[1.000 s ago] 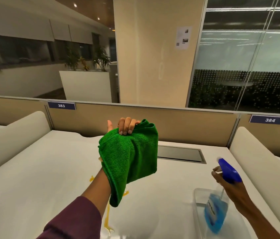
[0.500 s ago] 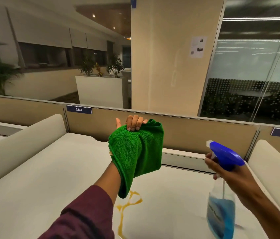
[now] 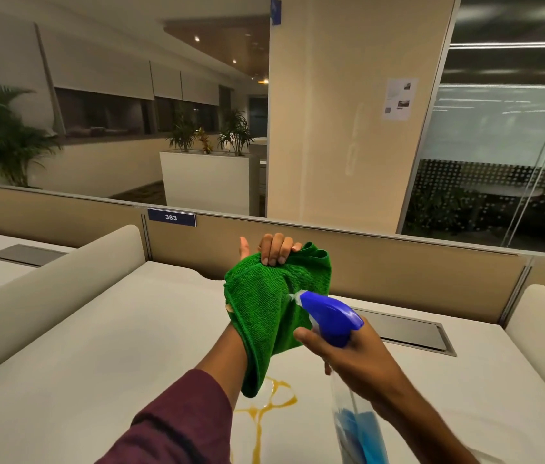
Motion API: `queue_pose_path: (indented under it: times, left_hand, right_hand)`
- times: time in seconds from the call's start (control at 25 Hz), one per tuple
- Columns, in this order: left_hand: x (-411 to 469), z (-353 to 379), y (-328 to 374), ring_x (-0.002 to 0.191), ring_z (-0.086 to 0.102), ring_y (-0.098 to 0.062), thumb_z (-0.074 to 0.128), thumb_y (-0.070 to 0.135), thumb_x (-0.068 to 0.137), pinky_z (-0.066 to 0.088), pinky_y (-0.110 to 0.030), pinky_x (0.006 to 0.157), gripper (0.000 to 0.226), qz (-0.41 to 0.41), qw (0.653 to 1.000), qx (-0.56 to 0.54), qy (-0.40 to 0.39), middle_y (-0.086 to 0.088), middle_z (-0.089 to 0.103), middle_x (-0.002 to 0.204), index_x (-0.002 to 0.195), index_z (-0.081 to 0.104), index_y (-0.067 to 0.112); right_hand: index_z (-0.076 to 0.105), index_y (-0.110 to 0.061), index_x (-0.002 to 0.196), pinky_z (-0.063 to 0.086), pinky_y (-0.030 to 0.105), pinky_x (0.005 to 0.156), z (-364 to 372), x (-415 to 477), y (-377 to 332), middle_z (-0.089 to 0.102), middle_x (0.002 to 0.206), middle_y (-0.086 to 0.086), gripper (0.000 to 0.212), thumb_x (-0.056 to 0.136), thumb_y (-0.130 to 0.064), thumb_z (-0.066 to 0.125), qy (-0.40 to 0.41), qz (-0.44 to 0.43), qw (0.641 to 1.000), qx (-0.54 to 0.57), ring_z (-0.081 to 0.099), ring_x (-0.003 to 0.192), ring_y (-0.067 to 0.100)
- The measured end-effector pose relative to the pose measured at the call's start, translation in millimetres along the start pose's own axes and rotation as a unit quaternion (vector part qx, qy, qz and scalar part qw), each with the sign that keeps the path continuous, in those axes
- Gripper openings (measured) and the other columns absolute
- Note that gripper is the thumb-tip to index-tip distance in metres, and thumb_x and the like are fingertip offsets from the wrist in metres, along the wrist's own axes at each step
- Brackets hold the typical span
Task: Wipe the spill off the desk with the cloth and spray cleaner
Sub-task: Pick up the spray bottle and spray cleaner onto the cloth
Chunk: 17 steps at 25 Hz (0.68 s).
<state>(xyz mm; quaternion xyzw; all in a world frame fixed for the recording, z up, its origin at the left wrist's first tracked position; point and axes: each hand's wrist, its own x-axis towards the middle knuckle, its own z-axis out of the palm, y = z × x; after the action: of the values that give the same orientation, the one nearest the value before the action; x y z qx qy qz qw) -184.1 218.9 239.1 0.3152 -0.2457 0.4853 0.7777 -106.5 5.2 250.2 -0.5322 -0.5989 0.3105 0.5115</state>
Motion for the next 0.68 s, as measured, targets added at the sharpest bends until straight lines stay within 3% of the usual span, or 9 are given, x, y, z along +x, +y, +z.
queue_pose_path:
  times: [0.12,0.36,0.56,0.68]
  left_hand:
    - [-2,-4,6,0.058,0.054,-0.022,-0.007,0.071,0.086,0.045,-0.034,0.077,0.096,-0.006,1.000,-0.003,-0.021,-0.004,0.043,0.049,0.051,0.057,0.009]
    - [-3,-4,22,0.051,0.052,-0.018,-0.011,0.068,0.087,0.048,-0.029,0.072,0.096,-0.004,1.000,0.017,0.022,-0.002,0.053,0.046,0.043,0.054,0.012]
    - [-2,1,24,0.050,0.052,-0.021,-0.005,0.066,0.089,0.049,-0.030,0.071,0.094,0.015,0.999,-0.036,0.008,-0.005,0.048,0.043,0.043,0.054,0.009]
    - [-1,1,25,0.049,0.053,-0.021,-0.006,0.067,0.089,0.050,-0.030,0.070,0.095,0.023,0.999,-0.025,0.015,-0.005,0.050,0.044,0.042,0.053,0.009]
  right_hand:
    - [0.053,-0.001,0.067,0.042,0.029,0.052,9,4,3,0.049,0.052,0.003,0.048,0.075,-0.042,0.076,0.029,-0.004,0.999,-0.040,0.046,0.049,0.014]
    - [0.066,-0.015,0.078,0.049,0.022,0.050,-4,1,4,0.061,0.062,0.000,0.027,0.072,-0.039,0.076,-0.039,0.006,0.999,0.038,0.056,0.055,0.010]
    - [0.063,-0.004,0.075,0.050,0.021,0.050,-22,7,12,0.059,0.058,0.002,0.042,0.067,-0.043,0.073,0.035,0.038,0.998,0.044,0.054,0.052,0.011]
    - [0.061,-0.006,0.072,0.049,0.019,0.050,-25,10,17,0.058,0.054,0.002,0.045,0.065,-0.049,0.072,0.052,0.044,0.998,0.009,0.054,0.049,0.009]
